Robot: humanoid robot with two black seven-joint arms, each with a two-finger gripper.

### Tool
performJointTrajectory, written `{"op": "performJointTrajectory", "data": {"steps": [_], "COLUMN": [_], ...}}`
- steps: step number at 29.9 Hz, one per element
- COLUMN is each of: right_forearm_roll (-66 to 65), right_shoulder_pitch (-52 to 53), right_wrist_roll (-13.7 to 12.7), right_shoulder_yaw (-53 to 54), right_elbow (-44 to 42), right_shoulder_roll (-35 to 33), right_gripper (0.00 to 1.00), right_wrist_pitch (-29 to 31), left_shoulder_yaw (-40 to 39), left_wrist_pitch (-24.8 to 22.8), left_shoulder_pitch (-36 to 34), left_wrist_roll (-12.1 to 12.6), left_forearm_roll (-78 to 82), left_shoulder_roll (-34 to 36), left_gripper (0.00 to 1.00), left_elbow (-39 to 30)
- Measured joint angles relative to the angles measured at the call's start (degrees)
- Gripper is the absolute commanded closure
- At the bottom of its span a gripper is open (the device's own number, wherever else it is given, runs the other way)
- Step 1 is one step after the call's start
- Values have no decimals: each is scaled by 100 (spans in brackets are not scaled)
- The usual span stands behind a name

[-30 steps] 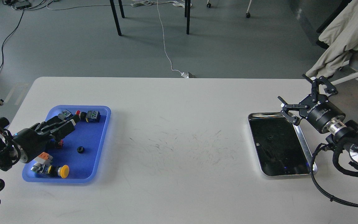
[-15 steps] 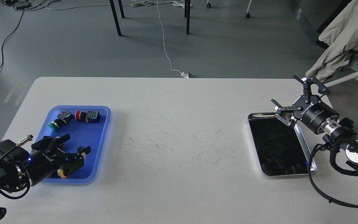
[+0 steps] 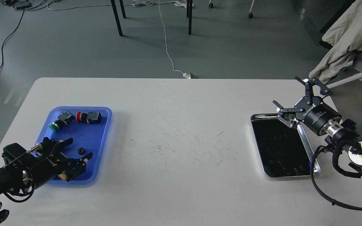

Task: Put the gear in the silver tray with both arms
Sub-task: 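Lower the left gripper into the blue tray toward another black gear, then grasp the second black gear with the left gripper and lift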

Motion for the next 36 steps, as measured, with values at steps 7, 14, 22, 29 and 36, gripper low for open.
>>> {"op": "performJointTrajectory", "data": {"steps": [7, 14, 22, 29, 36], "right_forearm_roll": [-134, -181, -183, -184, -184], "right_shoulder_pitch": [-6, -33, -44, -45, -52], "right_wrist_roll": [18, 26, 26, 35, 35], "right_shoulder_yaw": [-9, -10, -10, -10, -18], "right_elbow": [-6, -20, -26, -41, -40], "right_shoulder_roll": [0, 16, 18, 17, 18], "right_gripper": [2, 2, 2, 2, 2], "right_wrist_pitch": [0, 0, 0, 0, 0], "left_shoulder_yaw": [257, 351, 352, 362, 362], "left_wrist_pitch": [-26, -55, -191, -272, -326], "left_shoulder_pitch": [-178, -235, -243, -292, -297], "left_wrist_roll": [-8, -15, -17, -50, -67], "left_forearm_roll": [12, -36, -68, -82, -83], "left_shoulder_roll": [-16, -16, -16, -23, -22], "left_gripper": [33, 37, 41, 54, 59], "left_elbow": [99, 188, 217, 260, 277]}}
